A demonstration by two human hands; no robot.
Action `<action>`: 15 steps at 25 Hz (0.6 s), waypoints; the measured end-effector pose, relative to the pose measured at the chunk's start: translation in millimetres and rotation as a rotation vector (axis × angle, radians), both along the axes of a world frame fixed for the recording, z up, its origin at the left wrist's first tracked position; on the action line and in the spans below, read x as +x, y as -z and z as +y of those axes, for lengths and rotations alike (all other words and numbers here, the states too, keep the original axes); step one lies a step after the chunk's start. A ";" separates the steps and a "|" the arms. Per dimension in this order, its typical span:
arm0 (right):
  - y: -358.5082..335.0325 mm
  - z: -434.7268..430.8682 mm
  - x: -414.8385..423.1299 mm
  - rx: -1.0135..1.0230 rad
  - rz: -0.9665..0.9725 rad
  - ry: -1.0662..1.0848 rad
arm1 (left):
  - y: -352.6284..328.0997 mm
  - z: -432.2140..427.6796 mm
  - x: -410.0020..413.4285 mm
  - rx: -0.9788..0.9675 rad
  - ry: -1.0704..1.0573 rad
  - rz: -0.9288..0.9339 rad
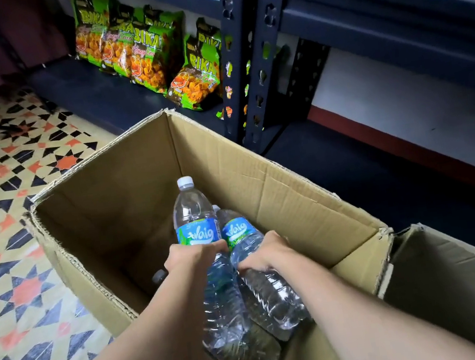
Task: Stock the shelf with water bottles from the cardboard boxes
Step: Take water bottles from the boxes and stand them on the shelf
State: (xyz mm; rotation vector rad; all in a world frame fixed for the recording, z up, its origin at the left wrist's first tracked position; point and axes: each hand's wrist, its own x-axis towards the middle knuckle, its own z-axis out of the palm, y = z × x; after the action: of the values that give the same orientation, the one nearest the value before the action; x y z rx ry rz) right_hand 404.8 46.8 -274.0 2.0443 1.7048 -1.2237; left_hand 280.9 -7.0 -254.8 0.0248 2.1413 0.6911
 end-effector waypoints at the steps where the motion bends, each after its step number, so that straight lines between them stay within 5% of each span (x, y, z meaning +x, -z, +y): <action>1: -8.5 -1.9 4.1 0.049 -0.017 0.026 | -14.4 -1.5 1.8 0.023 -0.016 0.038; 7: -113.2 -33.9 32.9 0.268 0.259 0.131 | -109.5 -19.1 12.8 0.311 -0.177 0.108; 15: -273.0 -85.8 93.0 0.852 0.537 0.258 | -246.6 -50.0 62.4 0.813 0.070 0.259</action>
State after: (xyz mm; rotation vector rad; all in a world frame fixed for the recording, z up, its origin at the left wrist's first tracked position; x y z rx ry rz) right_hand 497.8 -39.0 -1.0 2.6125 2.6250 -1.3531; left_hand 343.2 -57.1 -8.2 0.6485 1.9362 1.5333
